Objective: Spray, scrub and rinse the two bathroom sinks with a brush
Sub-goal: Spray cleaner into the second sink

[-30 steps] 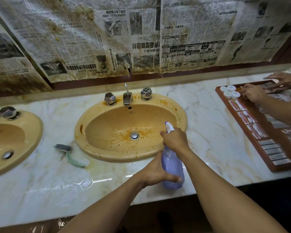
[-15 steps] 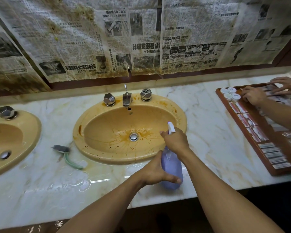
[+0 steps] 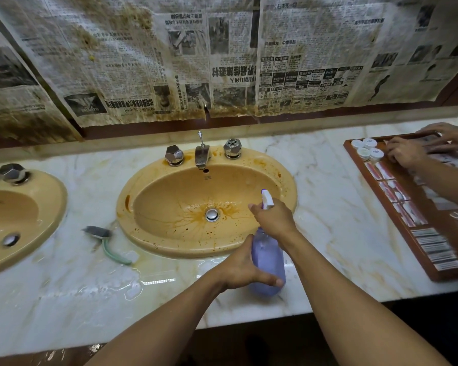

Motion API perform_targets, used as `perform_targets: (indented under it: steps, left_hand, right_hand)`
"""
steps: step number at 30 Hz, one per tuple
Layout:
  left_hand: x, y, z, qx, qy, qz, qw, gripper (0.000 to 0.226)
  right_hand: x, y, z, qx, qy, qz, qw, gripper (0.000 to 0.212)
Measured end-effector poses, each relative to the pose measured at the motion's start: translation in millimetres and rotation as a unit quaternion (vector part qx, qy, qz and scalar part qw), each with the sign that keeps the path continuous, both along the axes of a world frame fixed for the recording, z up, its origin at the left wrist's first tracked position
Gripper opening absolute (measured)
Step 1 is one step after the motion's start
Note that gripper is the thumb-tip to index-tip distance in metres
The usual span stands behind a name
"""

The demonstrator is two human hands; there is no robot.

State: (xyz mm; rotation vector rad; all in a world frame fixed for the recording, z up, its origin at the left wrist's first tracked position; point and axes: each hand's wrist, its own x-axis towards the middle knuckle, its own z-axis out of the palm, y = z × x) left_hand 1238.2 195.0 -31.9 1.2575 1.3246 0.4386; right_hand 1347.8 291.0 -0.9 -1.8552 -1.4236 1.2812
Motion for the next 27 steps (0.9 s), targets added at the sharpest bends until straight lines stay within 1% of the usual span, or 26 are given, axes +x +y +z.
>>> perform_targets:
  steps: [1,4,6,9,11,15,18,19,21,23,25,27]
  left_hand:
    - [0.3,-0.1,1.0,0.000,0.001,-0.002,1.000,0.118]
    - [2.1,-1.0,2.5,0.008,-0.001,0.004,1.000,0.110]
    - [2.5,-1.3,2.4,0.010,-0.001,0.007,1.000,0.109]
    - [0.1,-1.7,0.9,0.005,-0.007,0.009,1.000,0.110]
    - [-1.9,-2.5,-0.5,0.002,-0.012,0.010,1.000,0.115]
    - [-3.0,-2.5,2.9,0.010,-0.012,0.002,1.000,0.112]
    - [-13.7,-2.4,8.0,0.014,-0.006,-0.018,1.000,0.099]
    - [-21.8,-3.4,8.8,0.016,0.005,-0.024,1.000,0.096]
    - [-46.7,-8.4,10.1,0.020,0.039,-0.018,0.999,0.091]
    - [-79.2,-16.9,11.6,0.037,0.082,0.010,0.996,0.076]
    - [-112.6,-29.2,10.0,0.088,0.132,0.074,0.985,0.051]
    - [-142.4,-42.9,4.1,0.158,0.198,0.178,0.951,0.032]
  right_hand:
    - [-0.6,0.4,1.0,0.007,-0.001,-0.003,1.000,0.026]
    - [-1.1,1.4,1.0,0.013,-0.007,-0.031,0.999,0.035]
    - [-1.4,1.5,-0.7,0.012,-0.012,-0.037,0.999,0.036]
    - [-0.9,0.8,-0.1,0.006,-0.004,-0.015,1.000,0.031]
    - [0.1,0.5,-0.1,-0.005,0.000,0.008,1.000,0.034]
    - [-0.1,4.6,-1.4,-0.002,0.038,-0.013,0.999,0.032]
    - [6.2,13.3,-1.3,-0.022,0.071,-0.018,0.997,0.024]
    - [10.2,18.5,-1.4,-0.037,0.075,0.001,0.997,0.025]
    - [18.0,28.5,1.3,-0.062,0.084,0.071,0.992,0.028]
    - [24.0,37.1,6.1,-0.073,0.091,0.136,0.984,0.025]
    - [26.8,44.6,11.2,-0.083,0.097,0.188,0.974,0.032]
    - [23.4,48.1,17.6,-0.096,0.095,0.253,0.958,0.039]
